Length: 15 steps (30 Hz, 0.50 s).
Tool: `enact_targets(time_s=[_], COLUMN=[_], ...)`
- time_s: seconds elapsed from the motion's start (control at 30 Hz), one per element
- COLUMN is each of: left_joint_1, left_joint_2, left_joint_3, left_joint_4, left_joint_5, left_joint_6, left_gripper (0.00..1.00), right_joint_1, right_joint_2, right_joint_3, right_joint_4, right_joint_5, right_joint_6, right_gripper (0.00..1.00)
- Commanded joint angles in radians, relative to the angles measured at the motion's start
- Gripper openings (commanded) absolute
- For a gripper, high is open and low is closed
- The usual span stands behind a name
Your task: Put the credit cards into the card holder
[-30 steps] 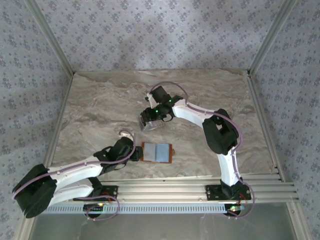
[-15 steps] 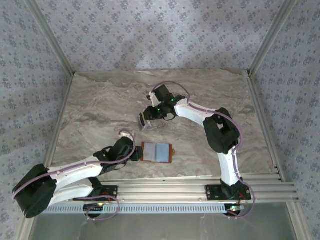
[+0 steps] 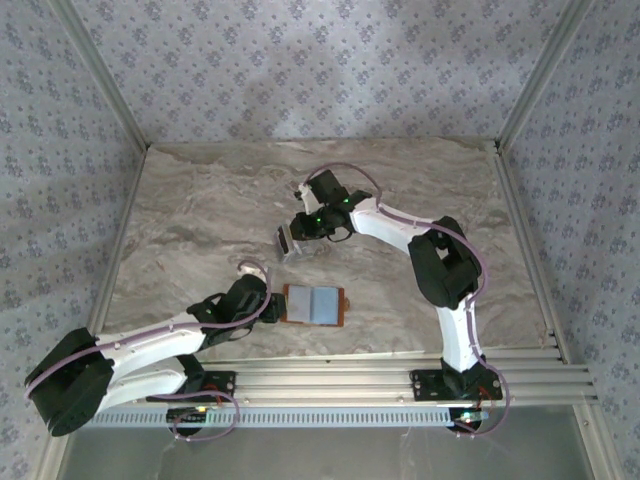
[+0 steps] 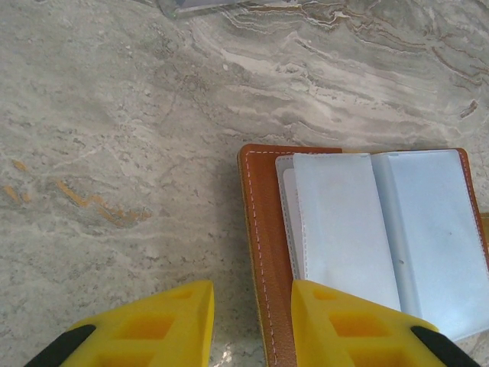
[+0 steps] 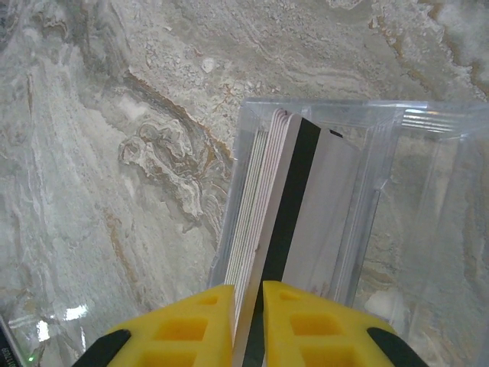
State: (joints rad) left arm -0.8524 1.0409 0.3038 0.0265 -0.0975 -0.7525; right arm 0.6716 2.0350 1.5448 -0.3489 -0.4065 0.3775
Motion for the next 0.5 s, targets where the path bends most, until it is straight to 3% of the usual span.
enact_targets(time_s=[0.0,0.27,0.47], left_joint_1=[0.007,0.007,0.006], left_joint_2=[-0.014,-0.015,-0.029], left_joint_3=[-0.008,-0.008,-0.006], left_joint_4=[0.004,0.004,-0.011], left_joint_5=[-0.002,0.0,-0.003], left_joint_6=[-0.002,0.0,0.0], left_gripper=[0.32,0.32,0.33], right_joint_1=[-0.008,-0.009,0.001], right_joint_2=[-0.06,-0.084,-0.125], right_joint_3=[-0.011,-0.009,-0.029], right_joint_4=[-0.02,-0.046,-0.072], right_joint_5=[0.01,0.05,0.177], right_joint_6=[0.001,-0.007,0.007], right_gripper=[0.16,0.09,0.03])
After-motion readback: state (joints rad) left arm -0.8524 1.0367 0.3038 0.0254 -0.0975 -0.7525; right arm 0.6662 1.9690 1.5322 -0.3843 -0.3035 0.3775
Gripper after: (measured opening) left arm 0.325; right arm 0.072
